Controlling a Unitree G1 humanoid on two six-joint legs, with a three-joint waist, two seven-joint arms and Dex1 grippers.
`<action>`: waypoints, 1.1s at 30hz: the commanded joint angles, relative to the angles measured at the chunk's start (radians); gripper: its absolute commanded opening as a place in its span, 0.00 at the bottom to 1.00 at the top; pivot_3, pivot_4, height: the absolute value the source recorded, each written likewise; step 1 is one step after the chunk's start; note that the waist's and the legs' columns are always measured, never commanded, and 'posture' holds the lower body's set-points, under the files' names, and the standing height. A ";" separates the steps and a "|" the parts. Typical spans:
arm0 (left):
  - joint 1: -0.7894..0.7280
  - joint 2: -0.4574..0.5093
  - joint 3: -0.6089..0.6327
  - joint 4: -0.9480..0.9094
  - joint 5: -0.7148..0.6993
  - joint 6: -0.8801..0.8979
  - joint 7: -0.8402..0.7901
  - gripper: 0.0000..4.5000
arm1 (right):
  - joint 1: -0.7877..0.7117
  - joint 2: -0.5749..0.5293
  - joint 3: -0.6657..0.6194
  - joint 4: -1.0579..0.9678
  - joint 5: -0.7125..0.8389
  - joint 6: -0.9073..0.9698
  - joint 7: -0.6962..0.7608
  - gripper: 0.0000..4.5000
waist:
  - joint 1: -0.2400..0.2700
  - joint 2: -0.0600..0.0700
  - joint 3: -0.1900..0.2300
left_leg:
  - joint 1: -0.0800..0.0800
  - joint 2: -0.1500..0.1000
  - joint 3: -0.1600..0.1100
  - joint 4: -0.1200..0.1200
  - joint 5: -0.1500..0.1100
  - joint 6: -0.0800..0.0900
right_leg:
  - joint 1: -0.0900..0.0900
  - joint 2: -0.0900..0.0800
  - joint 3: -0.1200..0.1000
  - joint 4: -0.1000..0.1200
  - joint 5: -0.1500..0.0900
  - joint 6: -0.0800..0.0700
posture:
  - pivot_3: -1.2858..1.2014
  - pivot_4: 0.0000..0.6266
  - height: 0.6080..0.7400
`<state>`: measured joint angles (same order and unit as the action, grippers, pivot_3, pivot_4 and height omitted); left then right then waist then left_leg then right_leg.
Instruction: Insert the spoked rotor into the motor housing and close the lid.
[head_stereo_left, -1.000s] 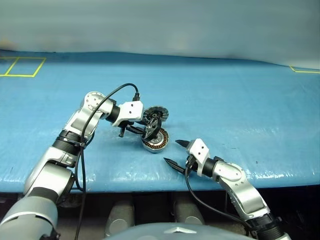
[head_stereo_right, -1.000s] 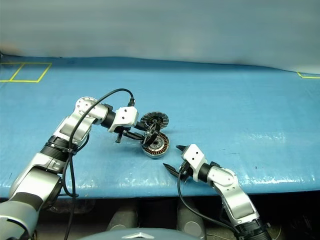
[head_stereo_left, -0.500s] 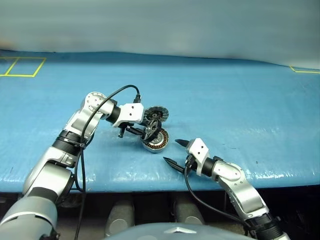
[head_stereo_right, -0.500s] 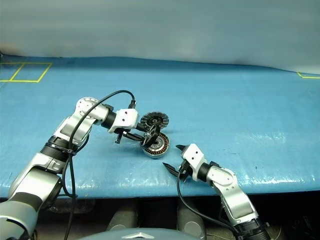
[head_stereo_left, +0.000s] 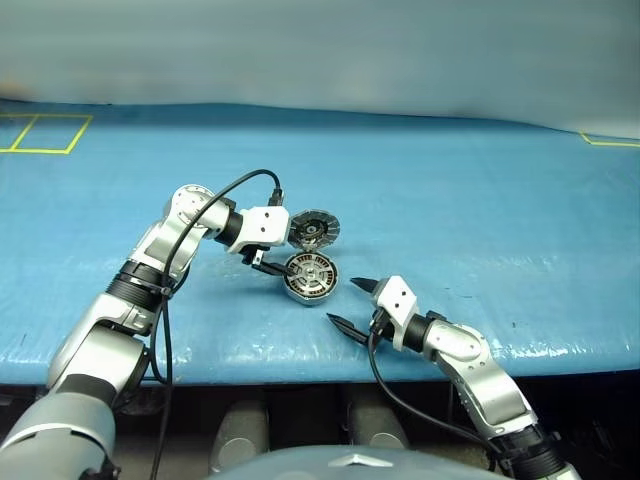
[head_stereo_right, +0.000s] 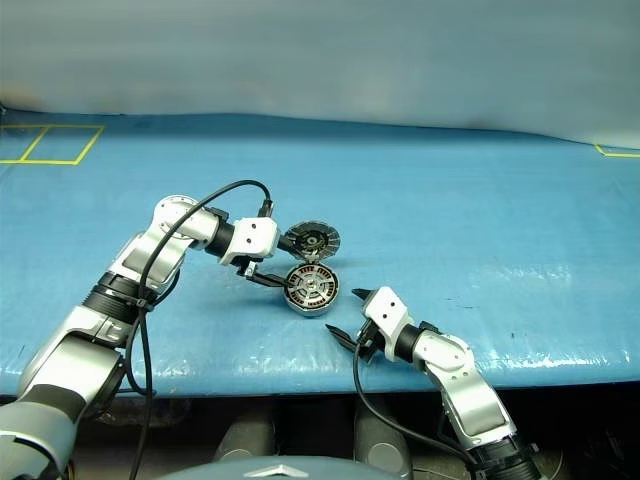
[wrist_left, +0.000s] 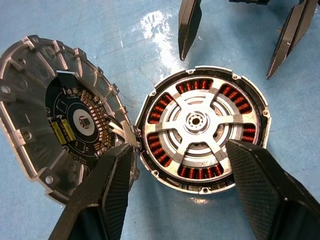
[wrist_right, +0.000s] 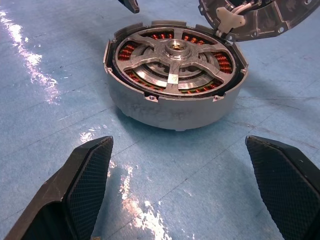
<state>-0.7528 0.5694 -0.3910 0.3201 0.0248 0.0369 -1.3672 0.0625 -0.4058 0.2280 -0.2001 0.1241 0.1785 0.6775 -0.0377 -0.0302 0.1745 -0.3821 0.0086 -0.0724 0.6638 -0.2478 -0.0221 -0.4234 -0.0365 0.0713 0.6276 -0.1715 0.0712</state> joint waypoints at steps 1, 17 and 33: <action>-0.001 -0.007 0.054 -0.055 -0.059 0.020 0.004 0.72 | -0.007 -0.001 -0.008 -0.012 0.007 -0.020 0.003 1.00 | 0.000 0.000 0.000 | 0.000 0.000 0.000 0.000 0.000 0.000 | 0.000 0.000 0.000 0.000 0.000 0.000 | 0.52 0.24 1.00; 0.269 0.066 0.232 -0.308 -0.242 0.179 0.105 0.73 | -0.037 -0.031 -0.071 -0.094 0.012 0.164 -0.071 0.72 | -0.001 0.000 0.000 | 0.000 0.000 0.000 -0.001 0.000 0.000 | -0.001 0.000 0.000 0.000 0.000 0.000 | 0.52 0.24 1.00; 0.453 0.007 0.313 -0.382 -0.294 0.167 0.305 0.73 | -0.293 0.056 -0.074 -0.030 -0.127 0.285 -0.293 0.21 | -0.003 0.001 0.000 | 0.000 0.001 0.001 -0.001 0.000 0.000 | -0.001 0.000 0.000 0.000 0.000 0.000 | 0.52 0.24 1.00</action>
<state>-0.3022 0.5823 -0.0962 -0.0213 -0.2545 0.2245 -1.0756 -0.2146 -0.3524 0.1606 -0.2464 0.0220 0.4523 0.4114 -0.0405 -0.0297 0.1748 -0.3816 0.0094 -0.0716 0.6623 -0.2478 -0.0222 -0.4245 -0.0367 0.0712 0.6273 -0.1717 0.0708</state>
